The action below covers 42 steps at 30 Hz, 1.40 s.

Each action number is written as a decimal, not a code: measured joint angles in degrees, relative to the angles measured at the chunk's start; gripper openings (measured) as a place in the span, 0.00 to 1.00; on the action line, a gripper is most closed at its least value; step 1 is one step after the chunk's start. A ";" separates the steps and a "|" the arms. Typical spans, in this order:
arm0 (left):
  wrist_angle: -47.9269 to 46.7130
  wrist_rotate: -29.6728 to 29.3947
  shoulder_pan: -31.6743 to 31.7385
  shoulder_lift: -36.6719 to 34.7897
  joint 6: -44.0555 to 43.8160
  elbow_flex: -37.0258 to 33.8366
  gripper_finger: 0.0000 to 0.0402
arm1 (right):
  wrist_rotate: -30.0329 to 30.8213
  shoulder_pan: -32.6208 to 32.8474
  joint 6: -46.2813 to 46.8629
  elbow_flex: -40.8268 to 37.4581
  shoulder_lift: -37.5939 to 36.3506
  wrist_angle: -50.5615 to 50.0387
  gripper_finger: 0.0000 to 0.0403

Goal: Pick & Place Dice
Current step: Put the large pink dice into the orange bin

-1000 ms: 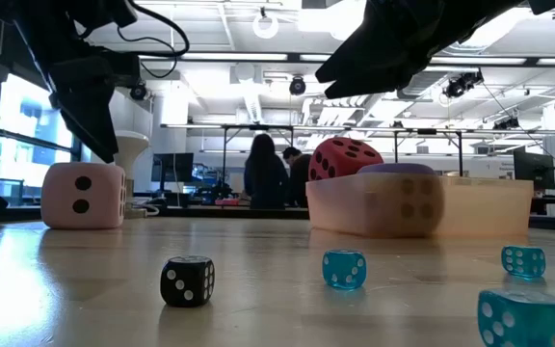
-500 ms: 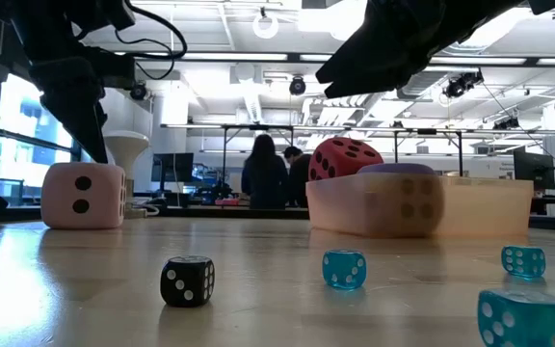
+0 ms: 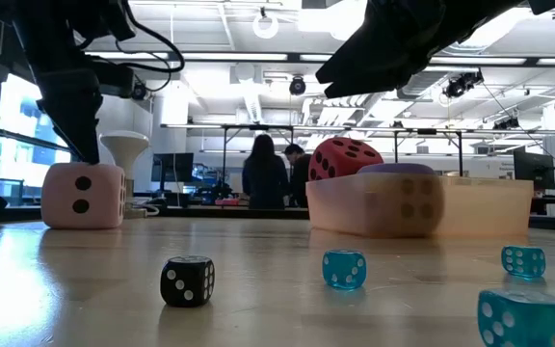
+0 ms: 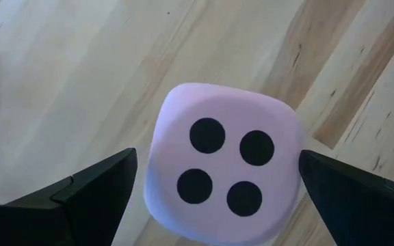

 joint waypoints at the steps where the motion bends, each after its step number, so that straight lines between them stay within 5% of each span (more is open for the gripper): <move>1: 0.03 0.08 0.00 0.26 -0.02 0.01 0.99 | 0.00 0.00 0.00 0.00 0.00 0.01 0.75; 21: 1.11 6.50 -1.03 7.13 1.46 0.22 0.99 | -1.49 0.00 0.07 0.00 -0.01 0.09 0.75; 42: 6.16 4.87 -3.01 7.16 4.30 -2.95 0.99 | -3.21 -0.02 1.11 0.00 0.00 0.06 0.75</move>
